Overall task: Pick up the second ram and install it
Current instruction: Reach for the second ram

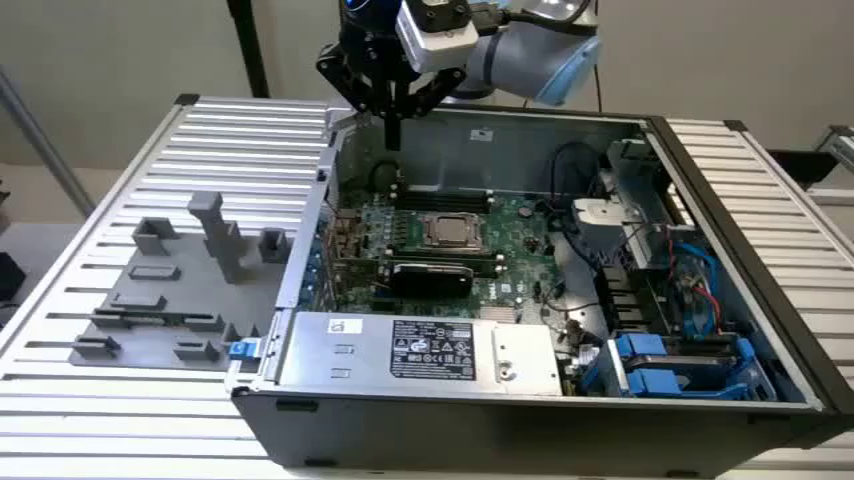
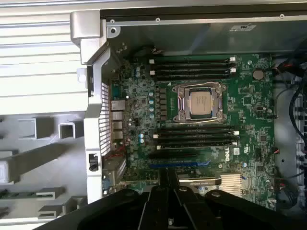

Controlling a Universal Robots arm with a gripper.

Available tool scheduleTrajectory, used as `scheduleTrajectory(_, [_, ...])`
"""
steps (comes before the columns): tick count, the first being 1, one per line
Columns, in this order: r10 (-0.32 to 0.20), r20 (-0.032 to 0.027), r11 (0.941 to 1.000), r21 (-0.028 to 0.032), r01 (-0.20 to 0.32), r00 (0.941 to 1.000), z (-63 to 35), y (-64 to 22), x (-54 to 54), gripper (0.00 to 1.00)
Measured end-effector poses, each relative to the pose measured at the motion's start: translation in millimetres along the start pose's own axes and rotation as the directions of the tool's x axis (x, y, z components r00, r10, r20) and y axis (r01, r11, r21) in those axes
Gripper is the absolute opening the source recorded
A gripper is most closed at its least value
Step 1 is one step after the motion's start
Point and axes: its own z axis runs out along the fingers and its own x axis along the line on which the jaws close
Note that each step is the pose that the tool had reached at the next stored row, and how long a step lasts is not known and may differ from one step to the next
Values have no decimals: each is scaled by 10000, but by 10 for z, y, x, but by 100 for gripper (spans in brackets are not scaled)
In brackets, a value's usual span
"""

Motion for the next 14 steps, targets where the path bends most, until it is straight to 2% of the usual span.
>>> scheduleTrajectory(14, [-1,0,10000,1,1,10000,-1,-4,4,0])
